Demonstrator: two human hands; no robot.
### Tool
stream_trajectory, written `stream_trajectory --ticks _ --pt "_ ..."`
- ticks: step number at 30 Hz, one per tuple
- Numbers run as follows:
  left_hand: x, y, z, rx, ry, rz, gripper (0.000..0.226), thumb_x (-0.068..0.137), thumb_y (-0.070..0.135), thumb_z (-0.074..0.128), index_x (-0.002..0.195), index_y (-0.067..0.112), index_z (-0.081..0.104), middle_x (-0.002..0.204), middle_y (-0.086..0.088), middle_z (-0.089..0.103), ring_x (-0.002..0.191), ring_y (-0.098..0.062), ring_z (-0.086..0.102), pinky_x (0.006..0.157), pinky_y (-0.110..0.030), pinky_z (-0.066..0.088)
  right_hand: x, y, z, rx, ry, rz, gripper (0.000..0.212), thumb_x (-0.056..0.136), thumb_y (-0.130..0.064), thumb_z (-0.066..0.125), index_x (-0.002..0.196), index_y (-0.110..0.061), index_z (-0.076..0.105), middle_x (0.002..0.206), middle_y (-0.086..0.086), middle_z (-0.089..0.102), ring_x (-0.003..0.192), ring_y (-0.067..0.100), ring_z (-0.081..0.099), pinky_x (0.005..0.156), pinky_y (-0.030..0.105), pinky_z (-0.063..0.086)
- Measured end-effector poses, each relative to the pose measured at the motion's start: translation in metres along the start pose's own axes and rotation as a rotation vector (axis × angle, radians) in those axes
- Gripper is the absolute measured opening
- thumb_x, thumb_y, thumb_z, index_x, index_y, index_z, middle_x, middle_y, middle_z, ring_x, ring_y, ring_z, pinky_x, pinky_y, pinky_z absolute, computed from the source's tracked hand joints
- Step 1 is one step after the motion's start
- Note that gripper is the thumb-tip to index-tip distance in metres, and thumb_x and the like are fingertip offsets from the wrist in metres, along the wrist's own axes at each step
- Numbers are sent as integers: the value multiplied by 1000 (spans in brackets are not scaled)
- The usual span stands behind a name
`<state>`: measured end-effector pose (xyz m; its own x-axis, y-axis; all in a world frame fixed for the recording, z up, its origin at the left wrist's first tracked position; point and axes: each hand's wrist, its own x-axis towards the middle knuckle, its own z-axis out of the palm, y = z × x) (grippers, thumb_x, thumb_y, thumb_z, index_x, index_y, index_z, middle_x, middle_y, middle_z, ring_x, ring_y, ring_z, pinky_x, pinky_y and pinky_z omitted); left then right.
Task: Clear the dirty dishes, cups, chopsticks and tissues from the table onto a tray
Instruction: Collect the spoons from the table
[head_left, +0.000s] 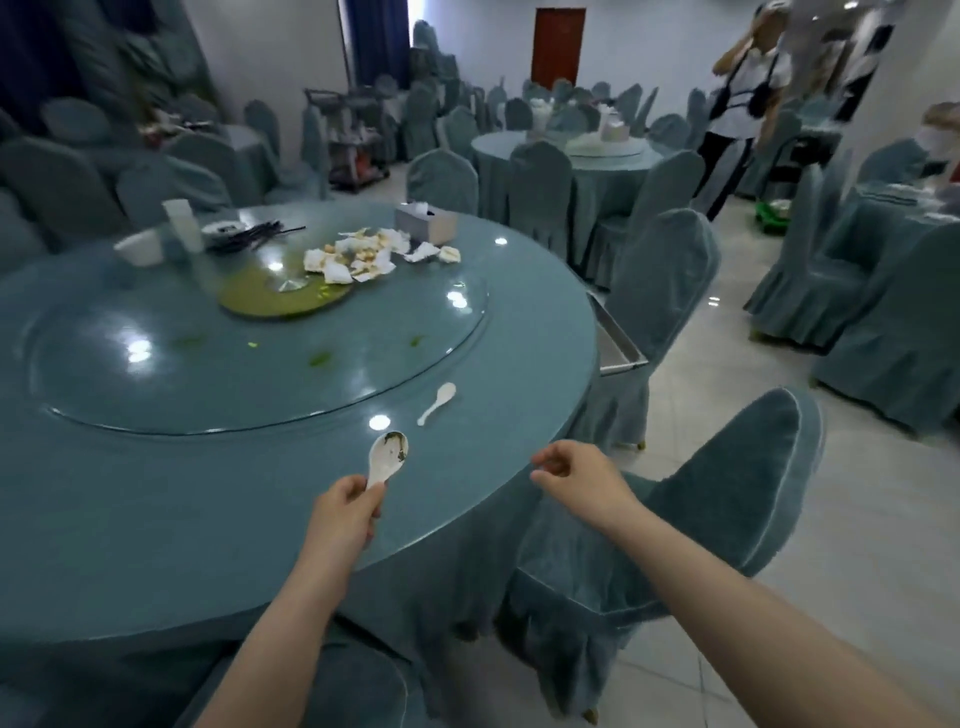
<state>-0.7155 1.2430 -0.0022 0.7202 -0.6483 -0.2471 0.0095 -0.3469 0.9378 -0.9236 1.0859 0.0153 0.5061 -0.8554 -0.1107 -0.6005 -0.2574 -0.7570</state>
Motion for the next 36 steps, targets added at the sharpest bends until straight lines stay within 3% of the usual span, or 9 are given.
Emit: stream_trajectory --ticks 7,11,16,23,30,32,34,36 --pt "74 30 22 -53 181 -54 8 92 18 56 93 12 60 66 0 49 54 -13 38 49 -24 32 154 -3 -8 -20 -86 -51 7 83 -22 65 89 -26 65 81 -10 65 80 10 62 64 18 42" --pt "108 41 20 -82 257 -88 7 91 14 55 94 15 62 66 -2 52 54 -15 42 53 -26 33 214 -8 6 -48 -166 -53 7 84 -20 65 90 -22 66 83 -7 65 78 9 61 53 9 39" --pt "161 38 6 -68 281 -65 10 95 20 51 96 25 60 66 0 59 57 -13 51 54 -25 34 278 -10 41 -101 -240 -13 14 84 -18 63 98 -18 67 88 -6 64 85 13 60 66 18 41" --pt "220 14 -8 -77 285 -151 12 95 19 50 98 24 60 64 2 60 63 -14 56 56 -28 34 335 8 81 -169 -279 115 21 84 -18 64 105 -12 67 92 0 64 87 16 58 74 22 43" --pt "247 5 -11 -93 285 -291 13 96 17 49 93 28 56 68 -1 64 64 -13 60 60 -26 39 379 10 128 -232 -343 192 40 86 -37 64 118 -12 60 114 3 64 108 23 59 81 26 41" --pt "253 5 -14 -85 279 -321 13 95 16 49 94 26 57 65 0 63 59 -12 59 58 -24 40 388 7 141 -259 -358 197 29 88 -34 59 107 -13 61 105 5 66 103 26 60 74 26 39" --pt "257 5 -19 -57 276 -345 12 95 16 49 96 25 57 62 2 63 57 -12 58 58 -24 41 393 5 150 -301 -379 212 12 87 -27 56 84 -16 60 89 5 65 93 28 61 69 27 40" --pt "264 6 -23 -26 288 -356 12 95 16 49 98 23 58 62 2 63 57 -13 56 57 -23 41 398 -2 156 -305 -423 206 16 84 -22 56 68 -21 56 75 2 64 84 26 62 67 26 43"
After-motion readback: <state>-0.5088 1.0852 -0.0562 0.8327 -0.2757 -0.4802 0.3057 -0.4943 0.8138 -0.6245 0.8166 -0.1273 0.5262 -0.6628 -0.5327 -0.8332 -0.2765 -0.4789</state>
